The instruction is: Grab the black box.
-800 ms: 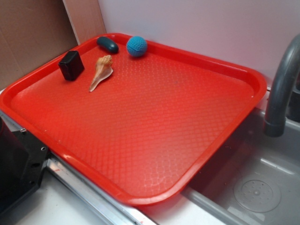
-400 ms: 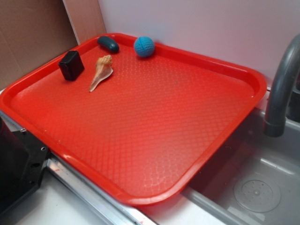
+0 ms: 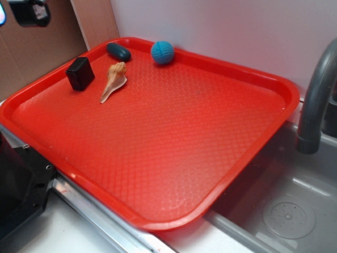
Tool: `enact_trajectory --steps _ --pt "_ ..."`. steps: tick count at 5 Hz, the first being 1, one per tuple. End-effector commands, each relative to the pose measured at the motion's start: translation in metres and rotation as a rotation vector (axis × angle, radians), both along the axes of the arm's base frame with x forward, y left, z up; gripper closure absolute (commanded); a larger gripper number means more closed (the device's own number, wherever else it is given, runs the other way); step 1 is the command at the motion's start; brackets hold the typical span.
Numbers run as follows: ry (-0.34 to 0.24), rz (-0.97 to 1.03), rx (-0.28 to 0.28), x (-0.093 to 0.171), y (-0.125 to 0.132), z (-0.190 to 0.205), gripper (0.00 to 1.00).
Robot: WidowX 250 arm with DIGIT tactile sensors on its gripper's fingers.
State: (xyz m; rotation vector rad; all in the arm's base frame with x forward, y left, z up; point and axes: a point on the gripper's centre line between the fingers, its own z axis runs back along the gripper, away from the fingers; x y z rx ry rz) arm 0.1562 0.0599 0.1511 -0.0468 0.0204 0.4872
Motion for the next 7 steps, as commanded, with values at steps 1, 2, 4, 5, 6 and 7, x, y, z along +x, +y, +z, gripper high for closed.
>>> enact_trajectory --steps 1,2,4,5,6,7 --pt "-0.117 0.116 0.112 0.031 0.056 -0.043 0.0" --pt "-0.093 0.111 0.146 0.046 0.067 -0.06 0.0" --pt "-0.052 0.13 0.083 0.064 0.066 -0.074 0.0" --pt "-0.055 0.142 0.061 0.065 0.063 -0.077 0.0" --pt "-0.132 0.102 0.098 0.063 0.063 -0.079 0.0" --pt "-0.132 0.102 0.098 0.063 0.063 -0.079 0.0"
